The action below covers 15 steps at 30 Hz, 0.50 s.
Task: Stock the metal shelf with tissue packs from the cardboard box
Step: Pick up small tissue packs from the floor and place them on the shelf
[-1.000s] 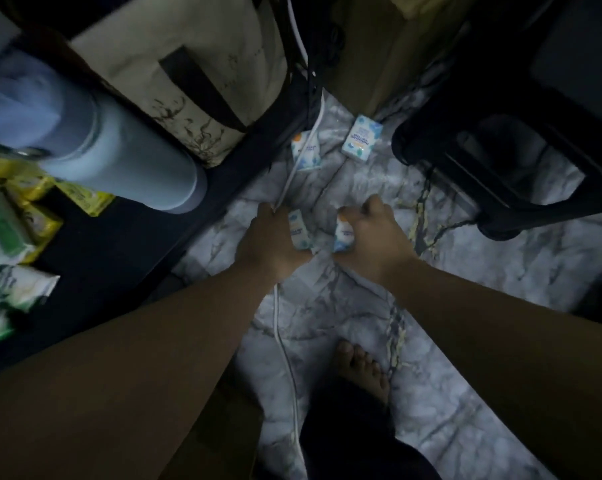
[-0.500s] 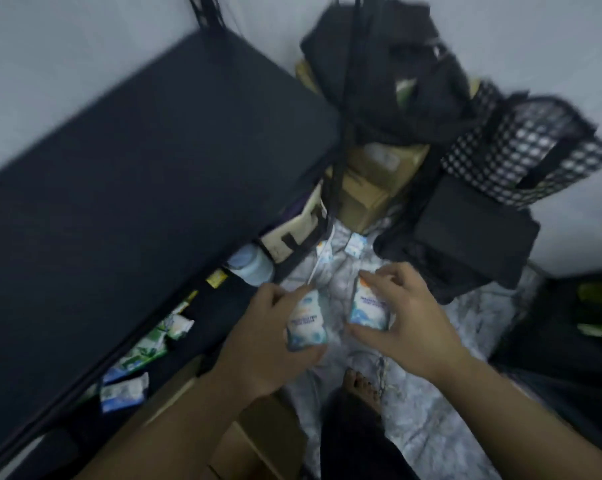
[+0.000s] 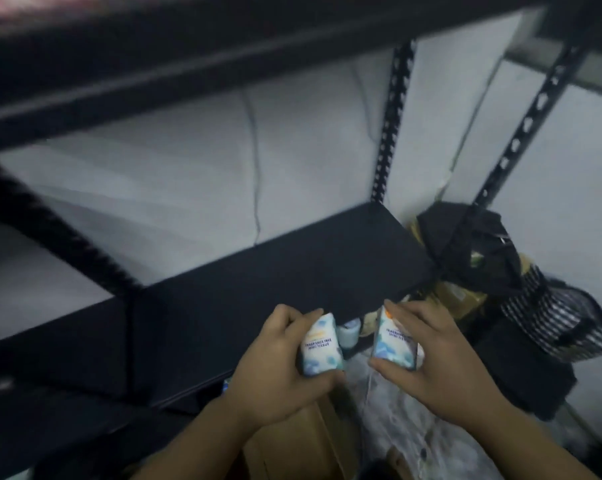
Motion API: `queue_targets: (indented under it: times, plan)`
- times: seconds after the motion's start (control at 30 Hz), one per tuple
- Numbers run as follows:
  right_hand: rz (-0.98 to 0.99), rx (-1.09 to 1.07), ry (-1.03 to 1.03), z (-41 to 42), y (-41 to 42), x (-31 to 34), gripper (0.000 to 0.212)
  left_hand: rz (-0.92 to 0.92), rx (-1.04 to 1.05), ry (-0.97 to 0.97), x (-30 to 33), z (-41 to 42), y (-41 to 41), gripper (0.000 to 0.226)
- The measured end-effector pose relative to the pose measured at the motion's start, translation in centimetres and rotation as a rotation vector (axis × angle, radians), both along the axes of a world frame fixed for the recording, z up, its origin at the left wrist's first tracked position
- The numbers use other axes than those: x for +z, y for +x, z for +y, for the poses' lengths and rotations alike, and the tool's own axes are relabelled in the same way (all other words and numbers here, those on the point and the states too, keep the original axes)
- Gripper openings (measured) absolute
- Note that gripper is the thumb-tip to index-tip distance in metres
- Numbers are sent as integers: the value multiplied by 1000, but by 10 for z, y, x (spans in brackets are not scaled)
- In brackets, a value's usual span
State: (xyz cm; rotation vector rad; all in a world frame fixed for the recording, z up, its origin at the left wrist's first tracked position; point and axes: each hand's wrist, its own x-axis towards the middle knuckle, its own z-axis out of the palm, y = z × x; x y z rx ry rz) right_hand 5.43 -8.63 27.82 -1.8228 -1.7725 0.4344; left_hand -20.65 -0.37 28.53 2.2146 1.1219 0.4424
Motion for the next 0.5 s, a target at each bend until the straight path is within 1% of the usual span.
queue_targets:
  times: [0.13, 0.37, 0.43, 0.5]
  plan:
    - [-31, 140, 105, 24, -50, 57, 89, -78, 159, 70, 53, -12, -62, 86]
    - [-15, 374, 238, 54, -152, 132, 89, -126, 400, 235, 122, -39, -164, 92]
    - [-25, 431, 284, 60, -178, 153, 89, -144, 448, 294, 144, -46, -187, 90]
    - [-32, 480, 325, 65, -203, 174, 89, -153, 488, 360, 167, -52, -206, 81]
